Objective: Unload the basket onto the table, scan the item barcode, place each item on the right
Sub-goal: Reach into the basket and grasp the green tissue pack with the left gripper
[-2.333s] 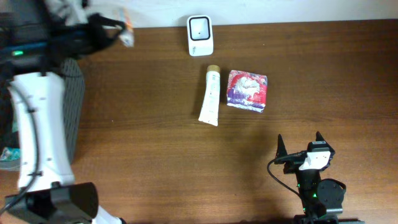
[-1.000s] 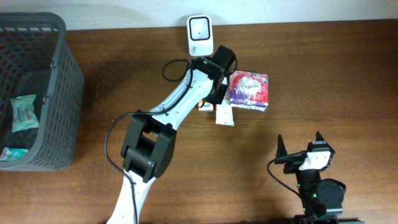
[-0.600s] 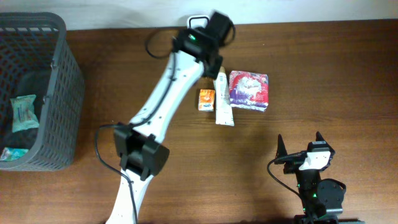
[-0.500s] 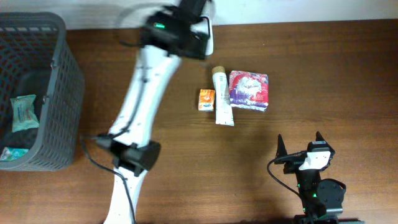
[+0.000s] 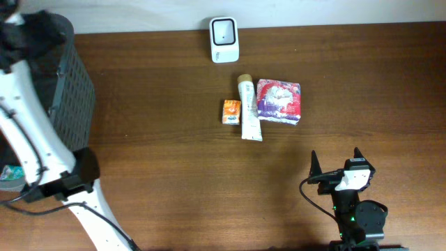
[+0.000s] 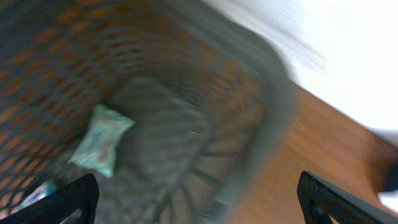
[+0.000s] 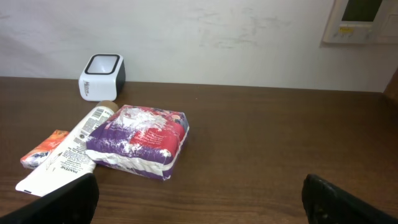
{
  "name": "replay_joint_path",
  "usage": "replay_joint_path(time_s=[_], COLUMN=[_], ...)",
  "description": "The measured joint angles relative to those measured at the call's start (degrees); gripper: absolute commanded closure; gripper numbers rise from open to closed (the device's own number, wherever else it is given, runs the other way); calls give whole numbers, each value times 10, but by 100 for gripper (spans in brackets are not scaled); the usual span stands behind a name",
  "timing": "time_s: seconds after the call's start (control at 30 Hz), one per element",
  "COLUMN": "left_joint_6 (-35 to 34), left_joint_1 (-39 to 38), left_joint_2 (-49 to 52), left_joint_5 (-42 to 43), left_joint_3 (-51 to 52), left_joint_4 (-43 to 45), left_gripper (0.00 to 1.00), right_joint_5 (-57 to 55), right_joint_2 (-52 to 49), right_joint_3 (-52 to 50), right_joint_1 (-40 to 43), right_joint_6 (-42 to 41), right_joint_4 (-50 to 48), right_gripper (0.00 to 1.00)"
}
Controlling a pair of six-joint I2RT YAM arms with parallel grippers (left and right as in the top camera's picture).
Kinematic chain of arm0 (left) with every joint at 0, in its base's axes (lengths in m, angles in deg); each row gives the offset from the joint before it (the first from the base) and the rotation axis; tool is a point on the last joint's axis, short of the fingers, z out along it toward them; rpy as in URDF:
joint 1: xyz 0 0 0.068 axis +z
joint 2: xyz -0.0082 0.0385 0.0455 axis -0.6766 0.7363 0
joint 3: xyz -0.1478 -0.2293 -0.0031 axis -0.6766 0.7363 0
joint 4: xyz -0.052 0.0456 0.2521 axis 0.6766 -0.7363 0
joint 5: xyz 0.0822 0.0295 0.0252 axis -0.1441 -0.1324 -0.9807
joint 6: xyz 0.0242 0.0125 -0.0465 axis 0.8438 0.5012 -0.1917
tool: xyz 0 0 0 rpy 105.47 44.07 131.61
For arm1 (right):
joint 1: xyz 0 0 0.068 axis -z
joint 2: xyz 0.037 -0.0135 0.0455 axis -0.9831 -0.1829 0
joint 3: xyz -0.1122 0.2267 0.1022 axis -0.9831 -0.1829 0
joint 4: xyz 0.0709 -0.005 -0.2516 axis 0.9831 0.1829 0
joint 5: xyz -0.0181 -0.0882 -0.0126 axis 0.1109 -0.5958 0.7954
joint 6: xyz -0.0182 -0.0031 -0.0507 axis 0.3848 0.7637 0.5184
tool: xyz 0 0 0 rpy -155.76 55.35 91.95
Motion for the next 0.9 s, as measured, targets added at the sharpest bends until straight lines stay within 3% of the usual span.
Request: replay_joint_path(time_s=[0.17,0.27,0.37,0.47,0.67,0.9], left_joint_6=[-45,-64,-132,-179,-196,-200], left_joint_1=[87,96,96,104,146,217], left_joint_2=[-7,-17,-17,-16,-16,-15], left_joint_5=[-35,-66,-142,-182,-199,-202], left_joint_3=[64,171,296,412,589,667], left_joint_4=[0,1,11,71,151,196], left_gripper=[1,1,1,1,1,16], right_joint_5=[0,0,0,0,0,0], right_joint_2=[0,0,0,0,0,0], right_joint_3=[0,0,0,0,0,0], right_joint_1=[0,0,0,0,0,0], right_joint_6=[0,0,0,0,0,0], right_joint_4=[0,0,0,0,0,0], right_gripper=[1,1,1,1,1,1])
